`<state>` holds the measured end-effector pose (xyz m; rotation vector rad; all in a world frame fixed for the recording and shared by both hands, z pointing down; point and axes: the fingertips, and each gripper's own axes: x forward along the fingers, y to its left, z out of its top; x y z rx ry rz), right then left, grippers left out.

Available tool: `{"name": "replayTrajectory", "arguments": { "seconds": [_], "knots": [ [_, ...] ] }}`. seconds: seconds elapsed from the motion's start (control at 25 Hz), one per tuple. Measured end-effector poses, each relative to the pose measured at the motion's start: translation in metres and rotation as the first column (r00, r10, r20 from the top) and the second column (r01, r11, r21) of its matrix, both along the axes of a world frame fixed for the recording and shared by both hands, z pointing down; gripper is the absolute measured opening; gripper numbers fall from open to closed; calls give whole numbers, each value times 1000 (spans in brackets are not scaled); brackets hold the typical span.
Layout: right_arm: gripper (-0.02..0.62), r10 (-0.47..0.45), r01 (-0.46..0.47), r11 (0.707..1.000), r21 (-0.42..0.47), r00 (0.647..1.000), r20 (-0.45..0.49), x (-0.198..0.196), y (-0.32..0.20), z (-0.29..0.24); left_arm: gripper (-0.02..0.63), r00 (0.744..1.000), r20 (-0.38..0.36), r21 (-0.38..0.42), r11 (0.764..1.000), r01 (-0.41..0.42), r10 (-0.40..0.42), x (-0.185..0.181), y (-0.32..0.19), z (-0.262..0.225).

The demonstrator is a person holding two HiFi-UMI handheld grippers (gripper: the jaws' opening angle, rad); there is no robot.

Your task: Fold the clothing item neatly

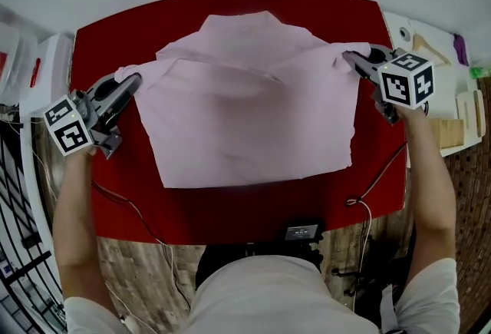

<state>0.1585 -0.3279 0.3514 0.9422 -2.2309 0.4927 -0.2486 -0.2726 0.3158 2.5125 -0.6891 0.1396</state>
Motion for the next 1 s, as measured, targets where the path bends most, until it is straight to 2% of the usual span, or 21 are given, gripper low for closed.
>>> {"name": "replayTrajectory", "arguments": {
  "seconds": [0.2, 0.4, 0.72, 0.84, 0.88, 0.92, 1.0],
  "knots": [
    [20, 10, -9, 999, -46, 1000, 12, 6, -26, 25, 15, 998, 3, -46, 997, 68, -68, -9, -29, 27],
    [20, 88, -79, 987, -141, 995, 56, 14, -45, 58, 17, 992, 20, -134, 983, 127, -125, -16, -41, 64],
    [22, 223, -191, 946, -263, 970, 96, 22, -73, 110, 17, 967, 16, -249, 936, 248, -253, -31, -65, 109],
    [25, 257, -219, 934, -283, 961, 105, 21, -80, 121, 18, 954, 11, -274, 917, 290, -299, -36, -71, 121],
    [39, 264, -224, 933, -281, 958, 111, 19, -82, 122, 24, 951, 17, -277, 912, 302, -310, -37, -72, 125],
    [68, 266, -225, 934, -278, 957, 119, 17, -84, 122, 59, 949, 21, -278, 909, 309, -316, -38, -72, 128],
    [153, 263, -219, 938, -270, 954, 140, 11, -86, 120, 123, 946, 34, -282, 905, 319, -323, -42, -70, 131]
  ]
}}
